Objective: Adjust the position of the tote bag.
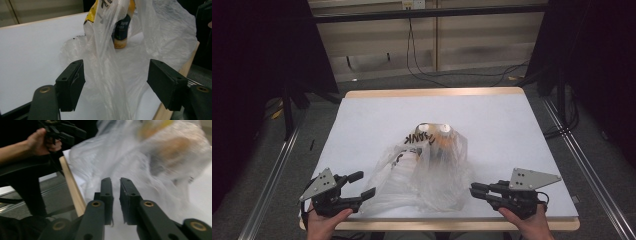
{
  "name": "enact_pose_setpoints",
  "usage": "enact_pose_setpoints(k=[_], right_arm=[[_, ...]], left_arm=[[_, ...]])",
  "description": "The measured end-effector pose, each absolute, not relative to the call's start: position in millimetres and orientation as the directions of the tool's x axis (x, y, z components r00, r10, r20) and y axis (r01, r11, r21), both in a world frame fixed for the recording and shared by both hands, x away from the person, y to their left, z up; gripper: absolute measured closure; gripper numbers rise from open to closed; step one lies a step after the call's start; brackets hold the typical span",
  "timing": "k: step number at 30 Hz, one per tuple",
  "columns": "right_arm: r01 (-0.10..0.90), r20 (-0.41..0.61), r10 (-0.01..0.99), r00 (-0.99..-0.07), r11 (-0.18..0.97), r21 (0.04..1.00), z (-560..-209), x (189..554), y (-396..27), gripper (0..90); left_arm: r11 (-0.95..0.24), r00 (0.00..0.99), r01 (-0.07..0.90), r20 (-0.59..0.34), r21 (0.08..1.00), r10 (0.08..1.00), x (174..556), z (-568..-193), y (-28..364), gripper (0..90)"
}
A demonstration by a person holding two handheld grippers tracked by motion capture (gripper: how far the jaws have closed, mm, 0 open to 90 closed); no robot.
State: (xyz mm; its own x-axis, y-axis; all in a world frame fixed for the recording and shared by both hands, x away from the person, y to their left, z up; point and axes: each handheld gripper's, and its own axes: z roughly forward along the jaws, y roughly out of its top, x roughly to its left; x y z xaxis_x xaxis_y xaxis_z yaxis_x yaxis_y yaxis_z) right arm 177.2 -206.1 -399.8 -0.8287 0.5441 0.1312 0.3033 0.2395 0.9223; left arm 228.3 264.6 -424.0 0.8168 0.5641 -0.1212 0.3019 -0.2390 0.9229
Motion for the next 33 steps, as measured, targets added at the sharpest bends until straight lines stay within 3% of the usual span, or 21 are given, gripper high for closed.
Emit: enact_pose_setpoints(k=[10, 17, 21, 26, 33], right_arm=[[0.296, 0.141, 0.44, -0.887, 0.307, 0.904, -396.5, 189.6, -157.2, 83.8], [0.301, 0.144, 0.403, -0.904, 0.362, 0.882, -398.4, 205.3, -120.8, 79.1], [0.309, 0.159, 0.368, -0.916, 0.397, 0.864, -407.9, 208.9, -100.5, 74.6], [0.335, 0.157, 0.381, -0.911, 0.463, 0.821, -422.4, 217.0, -87.3, 70.1], [0.362, 0.129, 0.428, -0.894, 0.524, 0.771, -437.2, 229.0, -70.2, 63.7]], left_arm=[[-0.27, 0.803, 0.306, -0.096, 0.913, 0.588, 225.0, -430.2, 269.0, 46.6], [-0.281, 0.8, 0.341, -0.12, 0.897, 0.588, 234.0, -439.4, 275.4, 51.6], [-0.265, 0.806, 0.348, -0.143, 0.899, 0.575, 236.4, -441.5, 279.6, 60.0], [-0.291, 0.826, 0.36, -0.158, 0.886, 0.541, 238.6, -444.5, 279.3, 70.7], [-0.315, 0.827, 0.371, -0.156, 0.874, 0.54, 241.7, -448.3, 275.3, 72.5]])
